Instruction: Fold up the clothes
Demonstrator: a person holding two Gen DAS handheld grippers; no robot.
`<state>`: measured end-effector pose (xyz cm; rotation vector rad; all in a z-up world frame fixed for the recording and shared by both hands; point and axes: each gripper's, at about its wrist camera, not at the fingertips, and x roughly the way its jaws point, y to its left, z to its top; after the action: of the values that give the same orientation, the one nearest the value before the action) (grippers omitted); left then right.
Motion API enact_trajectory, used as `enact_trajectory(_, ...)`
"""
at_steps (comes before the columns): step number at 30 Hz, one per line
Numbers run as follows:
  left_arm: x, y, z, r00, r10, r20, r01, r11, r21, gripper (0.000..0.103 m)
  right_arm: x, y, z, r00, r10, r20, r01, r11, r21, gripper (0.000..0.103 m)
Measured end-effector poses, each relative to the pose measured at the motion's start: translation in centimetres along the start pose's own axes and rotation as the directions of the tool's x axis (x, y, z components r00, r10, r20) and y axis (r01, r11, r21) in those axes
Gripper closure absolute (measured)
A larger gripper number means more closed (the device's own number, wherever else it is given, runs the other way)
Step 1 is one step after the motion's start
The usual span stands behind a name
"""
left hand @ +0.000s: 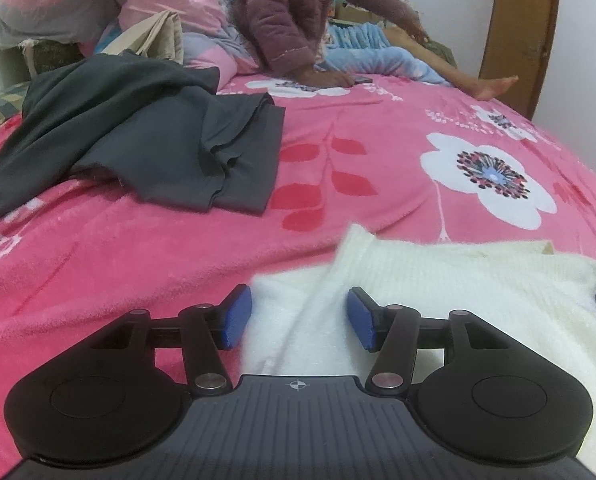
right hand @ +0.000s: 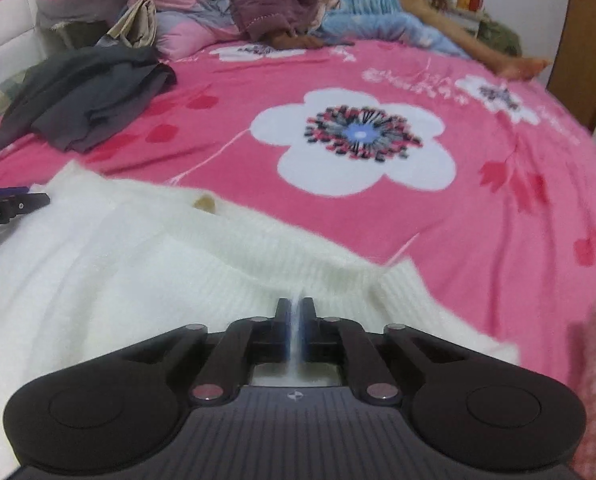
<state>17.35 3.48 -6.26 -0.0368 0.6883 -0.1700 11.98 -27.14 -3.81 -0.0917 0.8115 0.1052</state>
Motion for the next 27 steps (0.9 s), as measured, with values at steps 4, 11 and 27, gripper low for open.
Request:
enact_trajectory(4, -0.3, 0.3, 0.3, 1.000, -0.014, 0.009, 0.014, 1.000, -0.017, 0.049, -2.7, -1.0, 1.2, 0.991, -0.056, 0.123, 0.050, 0.997, 0.050, 0.099)
enact_trajectory(11, 0.1, 0.3, 0.4, 1.000, -0.013, 0.003, 0.013, 1.000, -0.023, 0.049, 3.1, -3.2, 0.1, 0.996, -0.081, 0.024, 0.079, 0.993, 0.085, 0.100)
enact_trajectory(27, 0.6, -0.8, 1.8, 0.998, -0.056, -0.028, 0.059, 0.992, 0.109, 0.072, -0.3, -6.5, -1.3, 0.997, -0.066, 0.044, 0.054, 0.971, 0.235, 0.060)
